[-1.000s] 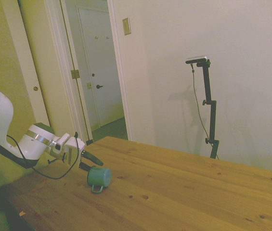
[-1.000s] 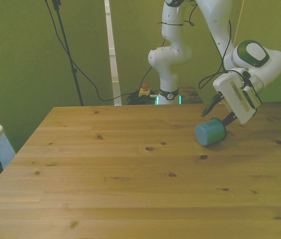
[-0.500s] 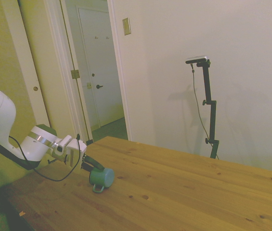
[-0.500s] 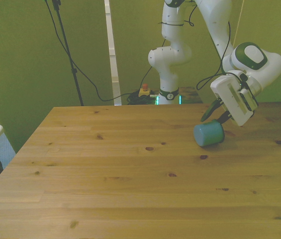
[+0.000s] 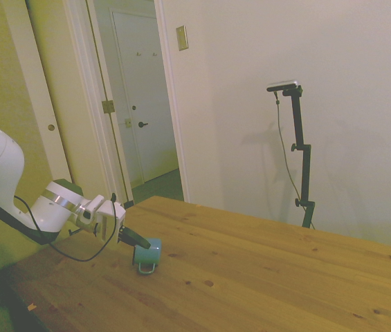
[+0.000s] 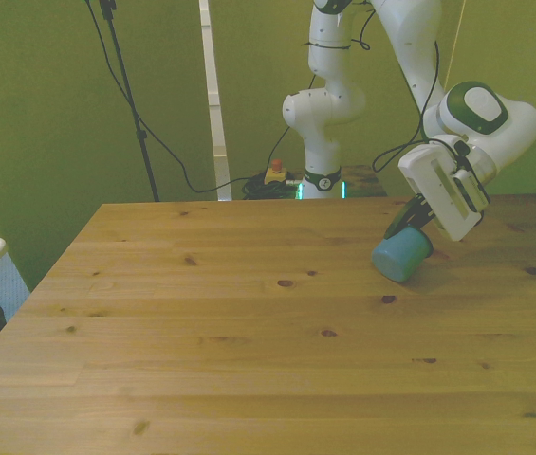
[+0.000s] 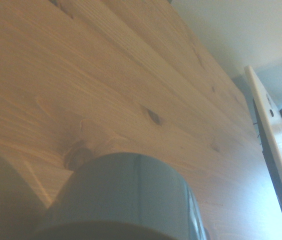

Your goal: Flip the mug upright

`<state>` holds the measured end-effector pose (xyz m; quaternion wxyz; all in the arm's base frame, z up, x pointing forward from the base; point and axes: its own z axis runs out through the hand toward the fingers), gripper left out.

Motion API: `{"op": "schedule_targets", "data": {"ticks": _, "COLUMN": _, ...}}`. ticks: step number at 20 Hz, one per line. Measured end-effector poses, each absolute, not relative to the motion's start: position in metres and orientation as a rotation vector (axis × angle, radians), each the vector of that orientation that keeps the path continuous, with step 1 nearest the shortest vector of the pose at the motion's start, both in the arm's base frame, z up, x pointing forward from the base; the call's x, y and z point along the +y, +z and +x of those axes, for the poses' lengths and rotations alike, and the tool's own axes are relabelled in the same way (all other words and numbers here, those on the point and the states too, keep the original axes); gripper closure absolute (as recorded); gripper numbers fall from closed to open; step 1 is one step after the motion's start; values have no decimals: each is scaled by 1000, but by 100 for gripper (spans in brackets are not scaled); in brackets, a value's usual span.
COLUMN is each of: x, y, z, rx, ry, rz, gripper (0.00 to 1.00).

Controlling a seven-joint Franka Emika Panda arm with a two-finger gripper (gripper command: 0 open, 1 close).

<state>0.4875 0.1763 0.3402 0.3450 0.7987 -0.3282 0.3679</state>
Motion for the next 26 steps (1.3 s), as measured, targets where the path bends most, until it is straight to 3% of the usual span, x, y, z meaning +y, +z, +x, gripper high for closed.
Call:
{"op": "schedule_targets", "data": {"ticks": 4, "x": 175, "y": 369, "z": 486, "rx": -922, "ry": 990, "rz": 2081, "gripper": 100}}
{"op": "schedule_targets", "data": {"ticks": 8, "x": 144, "y": 447, "z": 487, "rx": -1128, "ry": 1006, "rz": 2207, "gripper": 100}}
{"op": "schedule_targets", "data": {"ticks": 12, "x": 56, "y": 510, "z": 485, "rx": -1325, "ry": 994, "rz": 2374, "gripper": 100}}
{"op": "schedule_targets", "data": {"ticks": 18, "x": -34, "y": 484, "z": 491, "rx": -1589, "ry": 821, "rz": 2634, "gripper": 100}}
{"op": "schedule_targets", "data": {"ticks": 26, "x": -60, "y": 440, "z": 504, "rx": -1703, "ry": 420, "rz": 2915, "gripper": 100}}
